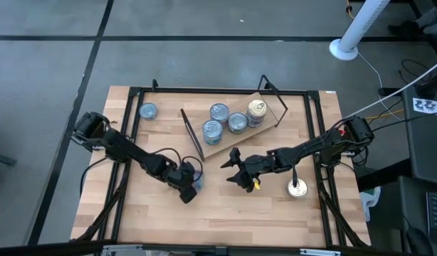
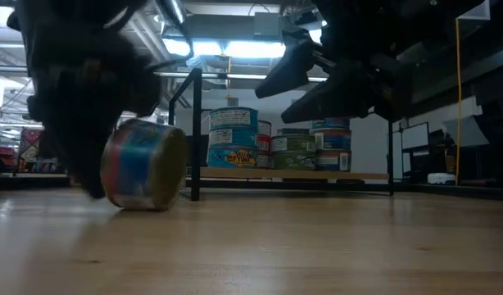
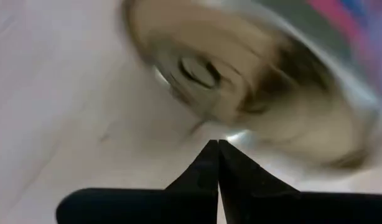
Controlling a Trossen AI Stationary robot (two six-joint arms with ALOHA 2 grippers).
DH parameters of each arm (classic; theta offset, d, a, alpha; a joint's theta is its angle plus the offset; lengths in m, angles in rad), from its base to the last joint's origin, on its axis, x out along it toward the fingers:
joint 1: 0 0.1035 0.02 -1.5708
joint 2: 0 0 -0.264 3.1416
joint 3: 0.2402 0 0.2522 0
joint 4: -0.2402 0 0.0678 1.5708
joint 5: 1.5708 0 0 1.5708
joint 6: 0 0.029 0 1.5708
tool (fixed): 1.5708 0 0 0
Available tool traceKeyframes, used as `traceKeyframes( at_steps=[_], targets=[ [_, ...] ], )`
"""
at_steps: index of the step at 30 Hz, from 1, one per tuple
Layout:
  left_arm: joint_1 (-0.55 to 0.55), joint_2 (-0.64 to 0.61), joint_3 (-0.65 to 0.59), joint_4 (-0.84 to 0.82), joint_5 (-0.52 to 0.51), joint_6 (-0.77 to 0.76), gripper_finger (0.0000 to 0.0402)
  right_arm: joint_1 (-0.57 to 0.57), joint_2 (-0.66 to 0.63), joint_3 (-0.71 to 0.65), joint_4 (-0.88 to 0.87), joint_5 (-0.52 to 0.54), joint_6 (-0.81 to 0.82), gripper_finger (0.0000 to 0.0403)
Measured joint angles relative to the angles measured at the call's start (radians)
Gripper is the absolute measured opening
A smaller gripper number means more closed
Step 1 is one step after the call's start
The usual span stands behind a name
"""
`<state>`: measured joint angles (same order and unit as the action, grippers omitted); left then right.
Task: Stack canned seafood by type on shelf
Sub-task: Stack the blue and pink tuna can on the shelf on top of the other blue and pink tuna can
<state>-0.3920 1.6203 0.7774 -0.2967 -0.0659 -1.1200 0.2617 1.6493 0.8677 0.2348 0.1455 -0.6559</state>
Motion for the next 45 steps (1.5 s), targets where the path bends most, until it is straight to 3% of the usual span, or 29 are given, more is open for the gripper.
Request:
traceKeyframes(
  at_steps=[8, 14, 21, 32, 37, 41, 45],
  targets=[
    [-0.040, 0.033, 0.004, 0.000, -0.021, -0.006, 0.0000, 0.000, 0.000, 0.000, -0.001, -0.001, 0.000, 0.0294],
    [-0.040, 0.020, 0.003, -0.005, -0.041, -0.002, 0.0000, 0.000, 0.001, 0.000, 0.005, -0.109, 0.001, 0.0294],
    [-0.031, 0.017, 0.004, -0.008, -0.051, -0.004, 0.0000, 0.000, 0.029, 0.000, 0.051, -0.112, 0.067, 0.0294],
    [0.029, -0.085, 0.156, -0.364, -0.053, 0.106, 0.0000, 0.000, 0.034, 0.000, 0.047, -0.111, 0.084, 0.0294],
    [0.048, -0.159, 0.209, -0.393, 0.040, 0.102, 0.0001, 0.000, 0.034, 0.000, 0.045, -0.110, 0.084, 0.0294],
    [0.054, -0.189, 0.232, -0.389, 0.154, 0.067, 0.0029, 0.000, 0.034, 0.000, 0.041, -0.109, 0.084, 0.0294],
    [0.053, -0.195, 0.232, -0.387, 0.175, -0.021, 0.0094, 0.000, 0.034, 0.000, 0.039, -0.109, 0.084, 0.0294]
  ],
)
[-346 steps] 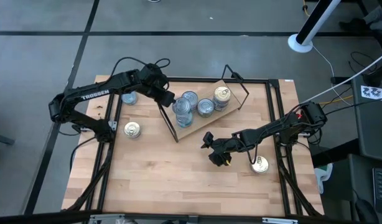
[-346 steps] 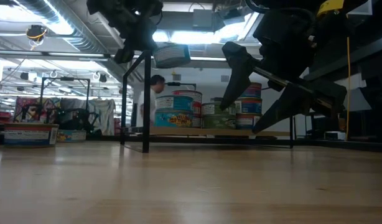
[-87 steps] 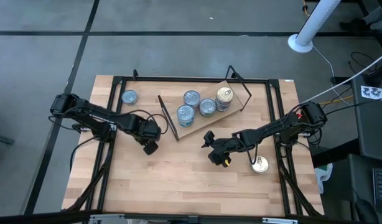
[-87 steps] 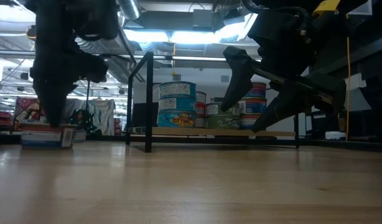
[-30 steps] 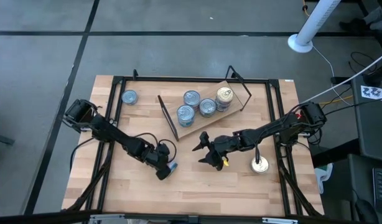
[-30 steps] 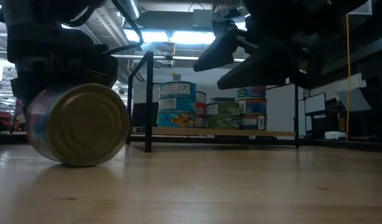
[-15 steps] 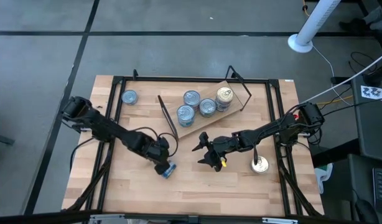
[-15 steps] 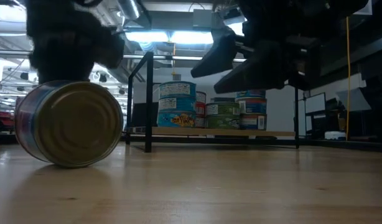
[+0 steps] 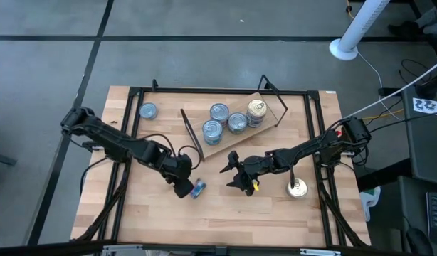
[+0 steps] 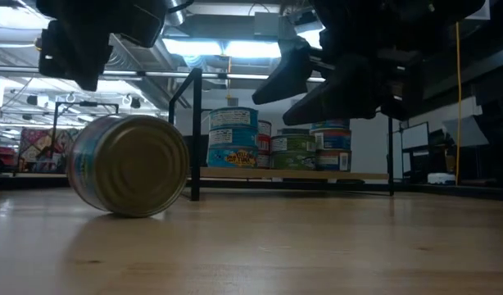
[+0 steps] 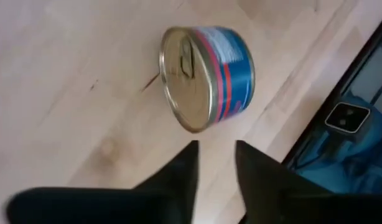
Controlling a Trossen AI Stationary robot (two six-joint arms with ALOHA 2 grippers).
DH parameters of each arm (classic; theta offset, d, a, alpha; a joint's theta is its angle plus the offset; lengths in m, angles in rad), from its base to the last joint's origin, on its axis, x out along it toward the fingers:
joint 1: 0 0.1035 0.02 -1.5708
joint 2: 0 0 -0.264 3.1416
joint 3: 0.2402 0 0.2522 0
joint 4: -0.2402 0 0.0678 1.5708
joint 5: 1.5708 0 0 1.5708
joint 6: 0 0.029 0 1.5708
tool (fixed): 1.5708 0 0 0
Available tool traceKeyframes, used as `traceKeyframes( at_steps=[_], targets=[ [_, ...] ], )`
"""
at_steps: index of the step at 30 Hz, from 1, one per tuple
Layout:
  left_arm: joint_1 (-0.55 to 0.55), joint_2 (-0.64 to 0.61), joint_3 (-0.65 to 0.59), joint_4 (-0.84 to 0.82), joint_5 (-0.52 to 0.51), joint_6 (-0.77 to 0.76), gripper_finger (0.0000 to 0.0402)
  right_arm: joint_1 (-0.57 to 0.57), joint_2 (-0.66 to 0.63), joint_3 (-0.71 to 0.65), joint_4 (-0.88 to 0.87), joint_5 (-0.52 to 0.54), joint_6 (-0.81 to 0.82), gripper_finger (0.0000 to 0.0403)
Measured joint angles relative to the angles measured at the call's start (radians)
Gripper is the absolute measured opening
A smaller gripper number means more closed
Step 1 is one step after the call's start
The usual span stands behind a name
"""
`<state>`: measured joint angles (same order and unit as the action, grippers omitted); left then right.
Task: Stack canned seafood by type on shelf
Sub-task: Stack the blue and pink tuna can on the shelf on top of the other blue and pink tuna can
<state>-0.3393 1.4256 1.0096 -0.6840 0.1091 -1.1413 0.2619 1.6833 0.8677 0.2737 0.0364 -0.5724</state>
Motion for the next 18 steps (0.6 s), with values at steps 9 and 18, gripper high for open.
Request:
traceKeyframes(
  at_steps=[9, 18],
  targets=[
    [-0.019, 0.043, 0.000, 0.196, 0.003, 0.013, 0.0244, 0.000, 0.000, 0.000, -0.022, 0.000, 0.000, 0.0294],
    [-0.021, 0.050, 0.000, 0.199, 0.003, -0.001, 0.0294, 0.000, 0.000, 0.000, -0.024, 0.000, 0.000, 0.0294]
  ],
)
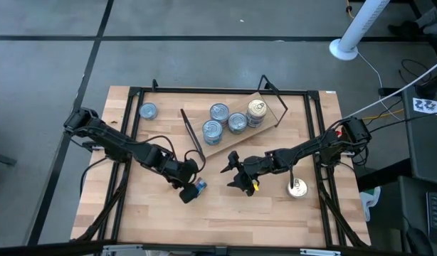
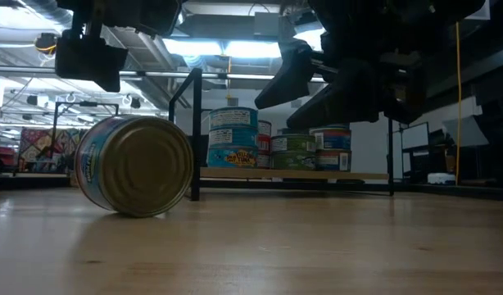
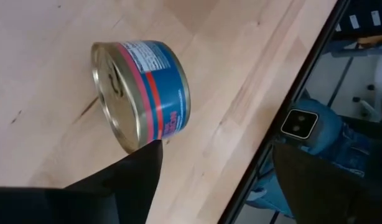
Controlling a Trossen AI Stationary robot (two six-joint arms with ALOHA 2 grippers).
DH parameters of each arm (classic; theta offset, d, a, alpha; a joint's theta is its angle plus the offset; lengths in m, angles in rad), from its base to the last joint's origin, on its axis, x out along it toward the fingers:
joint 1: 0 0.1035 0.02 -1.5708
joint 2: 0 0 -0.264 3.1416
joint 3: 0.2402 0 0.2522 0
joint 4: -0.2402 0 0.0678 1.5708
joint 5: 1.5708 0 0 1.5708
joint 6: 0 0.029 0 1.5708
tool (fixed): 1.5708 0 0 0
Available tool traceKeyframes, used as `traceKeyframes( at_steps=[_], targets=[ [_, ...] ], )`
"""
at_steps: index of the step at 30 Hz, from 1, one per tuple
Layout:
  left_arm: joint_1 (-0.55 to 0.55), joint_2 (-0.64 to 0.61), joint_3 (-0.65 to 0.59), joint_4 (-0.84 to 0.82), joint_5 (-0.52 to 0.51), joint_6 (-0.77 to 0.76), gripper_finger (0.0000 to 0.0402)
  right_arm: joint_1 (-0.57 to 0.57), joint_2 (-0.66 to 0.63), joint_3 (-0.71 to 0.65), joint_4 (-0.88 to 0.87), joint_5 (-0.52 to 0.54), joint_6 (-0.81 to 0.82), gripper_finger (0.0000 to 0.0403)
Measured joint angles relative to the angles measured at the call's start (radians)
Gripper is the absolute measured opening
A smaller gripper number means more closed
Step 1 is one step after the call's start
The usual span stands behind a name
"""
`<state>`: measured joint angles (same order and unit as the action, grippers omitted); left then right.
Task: Stack canned seafood by type on shelf
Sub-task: Stack the blue and pink tuna can on the shelf on top of the other blue and pink tuna can
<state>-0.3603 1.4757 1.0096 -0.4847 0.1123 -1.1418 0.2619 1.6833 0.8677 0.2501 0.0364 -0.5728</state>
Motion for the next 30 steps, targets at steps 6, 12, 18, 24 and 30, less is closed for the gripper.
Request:
traceKeyframes(
  at_steps=[6, 12, 18, 24, 30],
  targets=[
    [0.000, 0.000, 0.000, -0.002, -0.016, 0.072, 0.0294, 0.000, 0.000, 0.000, 0.000, 0.000, 0.000, 0.0294],
    [0.000, 0.005, 0.000, -0.011, -0.050, 0.069, 0.0294, 0.000, 0.000, 0.000, -0.013, 0.000, 0.000, 0.0294],
    [0.000, 0.005, 0.000, -0.089, -0.052, 0.067, 0.0294, 0.000, 0.000, 0.000, -0.018, 0.000, 0.000, 0.0294],
    [0.001, 0.005, 0.000, -0.098, -0.053, 0.021, 0.0294, 0.000, 0.000, 0.000, -0.018, 0.000, 0.000, 0.0294],
    [0.000, 0.005, 0.016, -0.104, -0.048, -0.039, 0.0294, 0.000, 0.000, 0.000, -0.018, 0.000, 0.000, 0.0294]
  ],
)
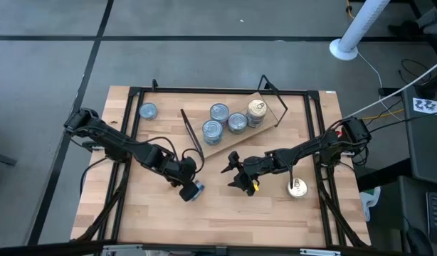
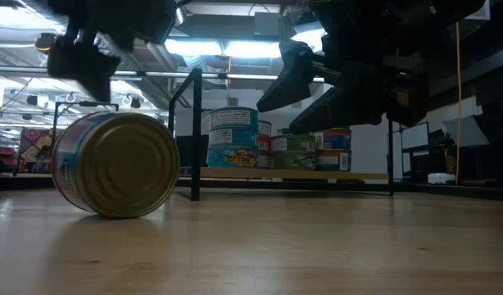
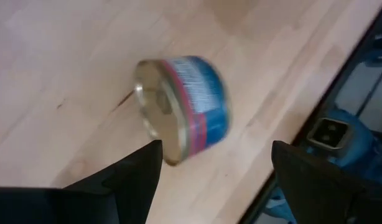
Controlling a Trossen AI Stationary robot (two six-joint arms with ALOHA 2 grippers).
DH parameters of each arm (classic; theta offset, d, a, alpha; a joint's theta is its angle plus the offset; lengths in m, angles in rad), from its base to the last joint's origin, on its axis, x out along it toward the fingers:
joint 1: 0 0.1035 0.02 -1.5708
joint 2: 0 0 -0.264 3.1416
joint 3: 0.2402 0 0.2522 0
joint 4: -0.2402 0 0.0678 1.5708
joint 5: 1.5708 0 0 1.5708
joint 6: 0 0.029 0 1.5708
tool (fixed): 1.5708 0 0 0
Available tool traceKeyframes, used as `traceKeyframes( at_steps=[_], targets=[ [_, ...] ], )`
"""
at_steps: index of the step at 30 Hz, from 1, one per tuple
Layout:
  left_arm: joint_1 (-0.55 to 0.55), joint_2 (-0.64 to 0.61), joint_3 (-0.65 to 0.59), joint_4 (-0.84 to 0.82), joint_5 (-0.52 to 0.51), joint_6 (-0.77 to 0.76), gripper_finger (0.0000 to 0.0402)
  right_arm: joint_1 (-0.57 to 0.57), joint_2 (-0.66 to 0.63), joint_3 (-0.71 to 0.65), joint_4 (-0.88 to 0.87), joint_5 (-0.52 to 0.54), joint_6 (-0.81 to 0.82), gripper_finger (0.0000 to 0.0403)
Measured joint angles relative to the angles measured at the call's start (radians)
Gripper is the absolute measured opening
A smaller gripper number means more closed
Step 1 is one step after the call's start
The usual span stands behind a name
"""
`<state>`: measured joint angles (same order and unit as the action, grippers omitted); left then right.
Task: Stack canned seafood by type on shelf
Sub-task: Stack the blue and pink tuna can on the shelf on top of the other blue and pink tuna can
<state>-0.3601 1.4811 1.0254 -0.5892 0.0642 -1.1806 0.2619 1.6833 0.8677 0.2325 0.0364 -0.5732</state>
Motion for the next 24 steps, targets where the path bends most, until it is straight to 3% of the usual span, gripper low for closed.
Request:
traceKeyframes(
  at_steps=[11, 17, 24],
  targets=[
    [0.000, 0.077, 0.156, -0.060, -0.008, 0.001, 0.0294, 0.000, 0.000, 0.000, -0.004, 0.000, 0.000, 0.0294],
    [0.000, 0.188, 0.290, -0.245, 0.056, 0.033, 0.0294, 0.000, 0.000, 0.000, -0.010, 0.000, 0.000, 0.0294],
    [0.000, 0.269, 0.373, -0.444, 0.058, 0.011, 0.0294, 0.000, 0.000, 0.000, -0.024, 0.000, 0.000, 0.0294]
  ],
)
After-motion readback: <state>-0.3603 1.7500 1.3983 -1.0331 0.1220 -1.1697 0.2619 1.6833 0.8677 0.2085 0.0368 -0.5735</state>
